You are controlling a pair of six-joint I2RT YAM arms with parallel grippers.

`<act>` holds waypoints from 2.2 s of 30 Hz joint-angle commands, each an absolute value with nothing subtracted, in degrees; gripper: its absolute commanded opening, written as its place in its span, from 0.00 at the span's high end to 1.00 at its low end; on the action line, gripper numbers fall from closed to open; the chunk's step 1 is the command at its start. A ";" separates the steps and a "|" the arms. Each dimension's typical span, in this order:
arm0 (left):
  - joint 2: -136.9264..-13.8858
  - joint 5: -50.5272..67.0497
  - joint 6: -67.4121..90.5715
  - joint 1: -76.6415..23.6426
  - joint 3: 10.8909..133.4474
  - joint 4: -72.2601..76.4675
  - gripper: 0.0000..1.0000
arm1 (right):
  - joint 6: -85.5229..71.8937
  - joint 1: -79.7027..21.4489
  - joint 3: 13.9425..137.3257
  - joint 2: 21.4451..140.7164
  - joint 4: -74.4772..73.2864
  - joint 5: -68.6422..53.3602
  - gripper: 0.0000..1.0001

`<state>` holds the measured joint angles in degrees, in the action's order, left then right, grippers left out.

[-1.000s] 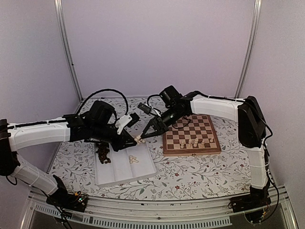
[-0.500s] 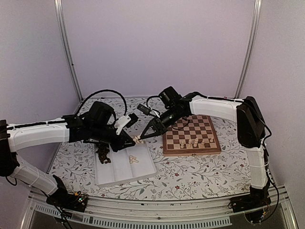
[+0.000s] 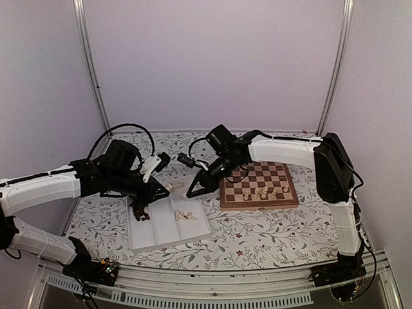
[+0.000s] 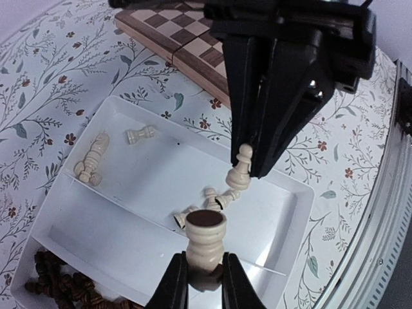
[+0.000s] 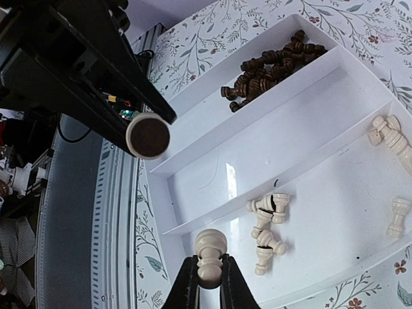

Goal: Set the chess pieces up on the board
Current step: Pick up the chess piece from the storage box, then place the chess piece on the chessboard.

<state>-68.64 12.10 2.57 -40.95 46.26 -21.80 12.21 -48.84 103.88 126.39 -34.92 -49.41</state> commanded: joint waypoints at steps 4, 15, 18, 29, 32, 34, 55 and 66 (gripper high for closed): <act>-70.16 10.84 3.42 -38.87 48.91 -21.60 0.99 | 20.24 -48.77 100.34 120.25 -38.59 -37.53 1.00; -80.68 11.81 1.08 -38.84 64.42 -23.96 0.97 | 26.33 -31.84 86.40 101.81 -43.07 -23.43 1.00; -83.75 11.37 0.10 -38.80 66.38 -23.17 0.97 | 29.46 -27.10 84.92 99.19 -45.57 -18.16 1.00; -84.97 14.67 -0.84 -36.23 61.96 -19.30 0.96 | 37.51 -23.36 78.53 100.48 -50.36 -5.36 1.00; -83.83 14.26 -0.88 -36.13 60.89 -18.88 0.96 | 37.38 -23.36 78.10 102.26 -50.80 -5.11 1.00; -83.60 14.13 -0.88 -36.12 60.52 -18.82 0.96 | 37.35 -23.31 77.97 103.30 -50.89 -4.89 1.00; -83.67 14.36 -1.50 -35.77 59.95 -19.36 0.95 | 37.18 -23.38 77.68 108.34 -52.61 -3.60 0.98; -83.92 14.61 -1.74 -35.68 59.94 -19.67 0.94 | 36.78 -23.47 78.04 109.58 -52.93 -4.66 0.94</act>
<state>-84.86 14.02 -0.91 -36.58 60.31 -20.38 36.91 -23.24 78.02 108.40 -52.38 -4.16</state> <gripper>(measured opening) 0.142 0.105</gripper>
